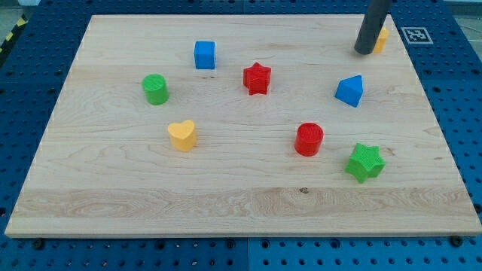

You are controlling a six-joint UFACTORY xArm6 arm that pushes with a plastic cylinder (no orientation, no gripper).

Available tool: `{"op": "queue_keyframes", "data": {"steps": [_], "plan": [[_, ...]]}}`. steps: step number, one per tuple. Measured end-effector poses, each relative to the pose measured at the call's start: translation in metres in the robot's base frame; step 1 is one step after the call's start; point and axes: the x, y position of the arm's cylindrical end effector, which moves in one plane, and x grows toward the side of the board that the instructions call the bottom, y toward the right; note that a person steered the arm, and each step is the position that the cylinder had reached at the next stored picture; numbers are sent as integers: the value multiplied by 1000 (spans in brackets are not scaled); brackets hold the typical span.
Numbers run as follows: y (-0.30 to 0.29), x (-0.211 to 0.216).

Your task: Move your arm to the top left of the blue triangle

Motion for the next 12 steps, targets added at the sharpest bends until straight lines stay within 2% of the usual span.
{"op": "queue_keyframes", "data": {"steps": [1, 2, 5, 7, 8, 12], "plan": [[-3, 6], [-37, 4], [-40, 4], [-61, 5], [-65, 21], [-74, 41]]}}
